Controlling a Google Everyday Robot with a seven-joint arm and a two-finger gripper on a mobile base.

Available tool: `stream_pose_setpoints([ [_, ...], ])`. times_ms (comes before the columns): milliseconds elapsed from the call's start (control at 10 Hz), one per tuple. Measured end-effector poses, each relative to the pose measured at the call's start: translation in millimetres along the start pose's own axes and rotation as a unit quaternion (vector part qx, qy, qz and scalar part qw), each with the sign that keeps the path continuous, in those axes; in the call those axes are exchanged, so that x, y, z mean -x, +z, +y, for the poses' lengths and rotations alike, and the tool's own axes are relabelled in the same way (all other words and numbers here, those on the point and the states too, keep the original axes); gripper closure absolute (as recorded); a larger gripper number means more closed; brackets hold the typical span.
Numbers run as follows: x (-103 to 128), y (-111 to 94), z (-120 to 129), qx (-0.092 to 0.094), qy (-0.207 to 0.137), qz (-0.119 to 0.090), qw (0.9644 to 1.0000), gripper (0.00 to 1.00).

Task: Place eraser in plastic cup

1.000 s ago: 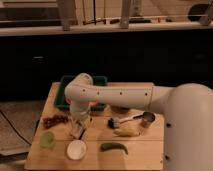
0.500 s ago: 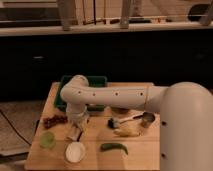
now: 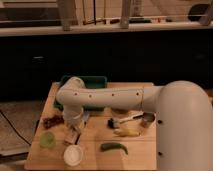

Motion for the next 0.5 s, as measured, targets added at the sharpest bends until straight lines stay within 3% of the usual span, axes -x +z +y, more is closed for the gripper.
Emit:
stream_pose_setpoints([
  [500,6.5,-6.8,-26.1,0.003,-0.041,0.011,0.9991,1.00],
])
